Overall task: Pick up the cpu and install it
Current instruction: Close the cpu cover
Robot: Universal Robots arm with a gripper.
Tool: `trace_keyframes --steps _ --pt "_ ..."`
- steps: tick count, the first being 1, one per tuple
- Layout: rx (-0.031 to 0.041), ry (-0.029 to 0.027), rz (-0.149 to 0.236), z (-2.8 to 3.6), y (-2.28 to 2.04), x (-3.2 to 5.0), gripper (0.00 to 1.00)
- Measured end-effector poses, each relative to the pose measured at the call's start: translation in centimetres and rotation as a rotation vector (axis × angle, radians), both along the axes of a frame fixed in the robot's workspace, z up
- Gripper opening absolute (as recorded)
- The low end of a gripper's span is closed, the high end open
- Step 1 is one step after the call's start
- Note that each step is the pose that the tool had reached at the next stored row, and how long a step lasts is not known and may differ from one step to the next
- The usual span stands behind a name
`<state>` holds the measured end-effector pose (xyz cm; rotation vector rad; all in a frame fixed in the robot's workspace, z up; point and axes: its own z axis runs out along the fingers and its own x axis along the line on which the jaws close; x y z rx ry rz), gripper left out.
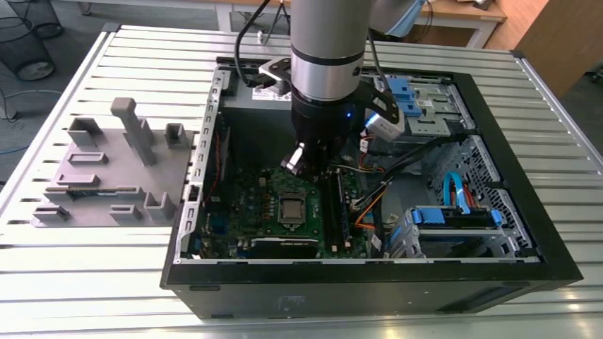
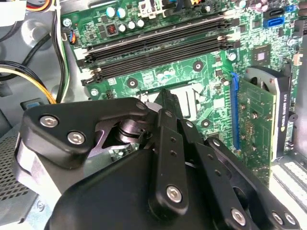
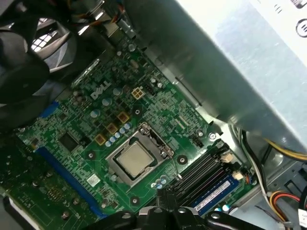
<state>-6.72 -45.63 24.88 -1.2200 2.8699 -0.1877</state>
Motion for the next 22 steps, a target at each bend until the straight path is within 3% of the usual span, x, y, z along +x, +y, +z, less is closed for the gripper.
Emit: trace_keyframes --steps 20,22 --pt "0.0 0.0 0.002 0.0 0.01 0.01 0.11" --pt "0.0029 0.0001 0.002 0.0 0.04 0.0 0.11"
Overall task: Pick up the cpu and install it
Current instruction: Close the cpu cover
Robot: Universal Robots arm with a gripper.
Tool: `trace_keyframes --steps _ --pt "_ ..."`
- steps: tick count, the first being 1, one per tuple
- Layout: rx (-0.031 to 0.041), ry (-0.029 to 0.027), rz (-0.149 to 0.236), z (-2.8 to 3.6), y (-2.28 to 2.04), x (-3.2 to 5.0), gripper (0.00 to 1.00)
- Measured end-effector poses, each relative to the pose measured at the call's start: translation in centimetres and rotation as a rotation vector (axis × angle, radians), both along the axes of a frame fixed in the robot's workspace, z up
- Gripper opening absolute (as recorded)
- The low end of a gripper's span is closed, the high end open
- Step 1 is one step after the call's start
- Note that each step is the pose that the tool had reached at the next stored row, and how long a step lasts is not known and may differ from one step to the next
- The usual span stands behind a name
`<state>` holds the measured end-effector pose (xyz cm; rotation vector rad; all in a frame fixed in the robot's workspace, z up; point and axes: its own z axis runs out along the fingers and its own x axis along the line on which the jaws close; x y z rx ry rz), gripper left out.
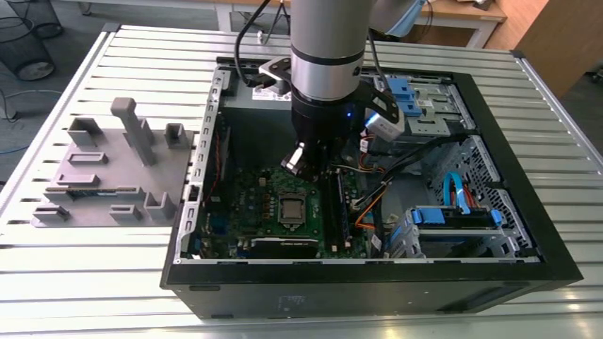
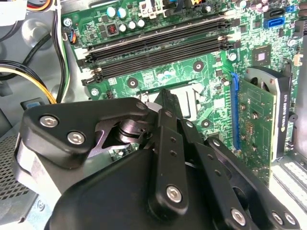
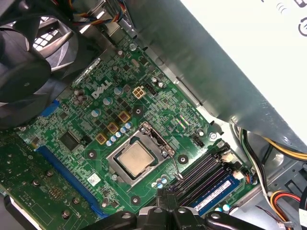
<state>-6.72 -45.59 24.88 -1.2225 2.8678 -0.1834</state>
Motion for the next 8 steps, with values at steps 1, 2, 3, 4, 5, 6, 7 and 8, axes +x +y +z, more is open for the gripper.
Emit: trace_keyframes --steps 1,2,3,4,5,6,7,8 --pt "0.0044 -0.0001 0.0 -0.01 0.02 -0.01 0.11" --pt "0.0079 -0.0001 0.0 -0.02 0.05 -0.01 0.11" --pt "0.0108 0.0 0.0 -0.02 0.08 -0.01 0.11" --pt "0.0138 0.0 0.0 -0.02 0.11 -0.01 0.11" --pt "0.016 0.0 0.0 -0.02 0.16 0.0 0.11" --pt "0.0183 -0.0001 0.0 -0.02 0.19 -0.01 0.11" --pt "0.0215 -0.0001 0.0 -0.03 0.23 -0.01 0.11" --pt "0.0222 -0.0002 0.0 -0.03 0.24 -0.01 0.11"
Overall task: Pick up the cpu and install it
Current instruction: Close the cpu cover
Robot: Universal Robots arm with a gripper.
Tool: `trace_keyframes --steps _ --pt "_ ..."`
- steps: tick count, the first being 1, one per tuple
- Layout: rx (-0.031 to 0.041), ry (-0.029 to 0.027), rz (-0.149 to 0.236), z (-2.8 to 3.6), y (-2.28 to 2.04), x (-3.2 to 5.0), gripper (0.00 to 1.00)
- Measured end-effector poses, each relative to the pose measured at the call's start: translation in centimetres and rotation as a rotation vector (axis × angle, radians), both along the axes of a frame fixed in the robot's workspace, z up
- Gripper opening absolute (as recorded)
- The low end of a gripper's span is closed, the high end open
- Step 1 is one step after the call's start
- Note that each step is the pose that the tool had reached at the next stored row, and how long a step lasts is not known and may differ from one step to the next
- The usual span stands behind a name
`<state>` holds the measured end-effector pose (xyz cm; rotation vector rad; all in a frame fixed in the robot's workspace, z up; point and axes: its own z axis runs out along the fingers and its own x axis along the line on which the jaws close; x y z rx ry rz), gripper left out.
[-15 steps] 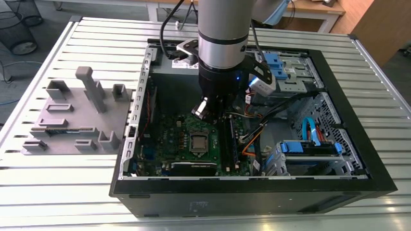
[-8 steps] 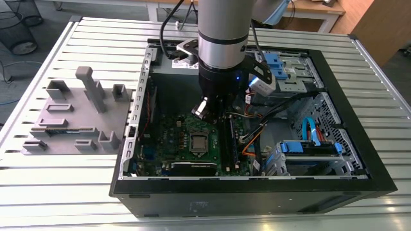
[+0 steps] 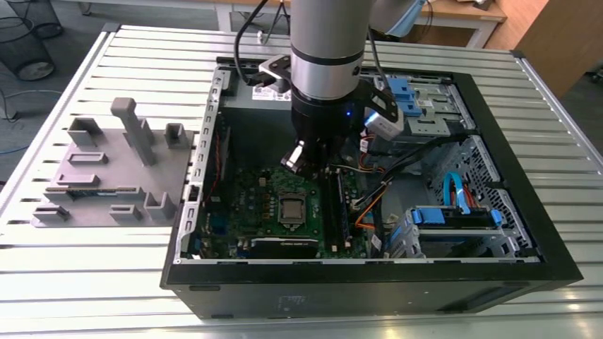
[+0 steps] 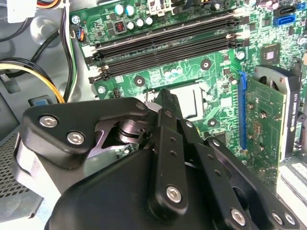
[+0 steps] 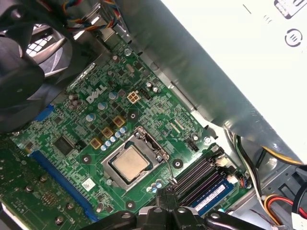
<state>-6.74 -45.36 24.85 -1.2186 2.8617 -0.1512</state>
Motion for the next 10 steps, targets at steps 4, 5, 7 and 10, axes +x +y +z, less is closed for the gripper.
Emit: trace_keyframes --steps 4,5,7,10 --pt "-0.0001 0.0001 0.0 0.01 0.0 -0.08 0.11" --pt "-0.0003 -0.0002 0.0 0.02 -0.03 -0.13 0.11" --pt "0.0003 -0.0025 0.0 0.0 -0.13 -0.32 0.11" --pt "0.0011 -0.0062 0.0 0.01 -0.46 -0.59 0.11"
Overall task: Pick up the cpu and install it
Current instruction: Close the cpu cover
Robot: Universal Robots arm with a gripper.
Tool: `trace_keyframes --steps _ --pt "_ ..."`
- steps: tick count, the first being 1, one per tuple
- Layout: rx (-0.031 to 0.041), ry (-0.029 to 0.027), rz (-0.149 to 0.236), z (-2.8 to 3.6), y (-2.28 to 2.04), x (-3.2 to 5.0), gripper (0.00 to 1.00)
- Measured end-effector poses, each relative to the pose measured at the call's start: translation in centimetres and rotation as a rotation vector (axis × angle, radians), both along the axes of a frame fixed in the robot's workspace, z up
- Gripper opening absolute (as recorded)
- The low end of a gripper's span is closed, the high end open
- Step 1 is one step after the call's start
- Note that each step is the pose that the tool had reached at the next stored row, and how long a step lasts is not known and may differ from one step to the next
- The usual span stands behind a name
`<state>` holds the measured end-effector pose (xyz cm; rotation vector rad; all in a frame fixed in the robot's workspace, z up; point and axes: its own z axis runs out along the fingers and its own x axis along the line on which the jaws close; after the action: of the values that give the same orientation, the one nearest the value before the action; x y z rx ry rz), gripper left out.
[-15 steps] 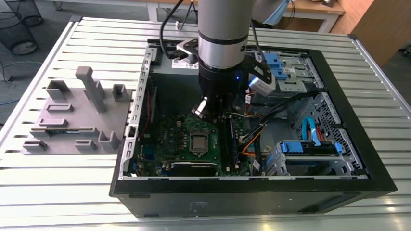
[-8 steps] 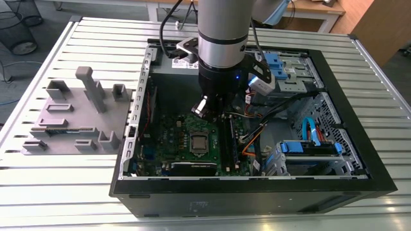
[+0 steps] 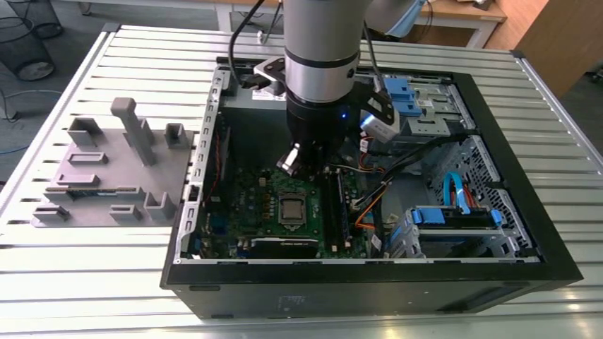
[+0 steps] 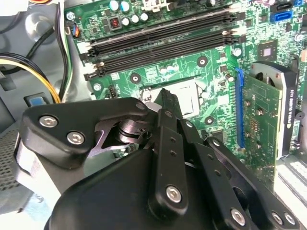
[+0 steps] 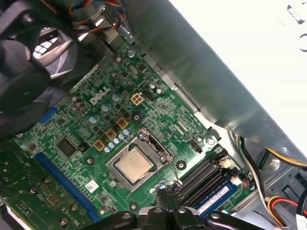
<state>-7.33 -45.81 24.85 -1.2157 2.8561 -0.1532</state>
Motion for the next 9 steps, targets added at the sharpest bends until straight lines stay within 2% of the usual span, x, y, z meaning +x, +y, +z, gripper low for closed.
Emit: trace_keyframes --steps 6,9 --pt "0.0024 -0.002 0.0 0.0 -0.69 -0.17 0.11" --pt "0.0109 -0.0025 0.0 0.0 -1.24 -0.2 0.11"
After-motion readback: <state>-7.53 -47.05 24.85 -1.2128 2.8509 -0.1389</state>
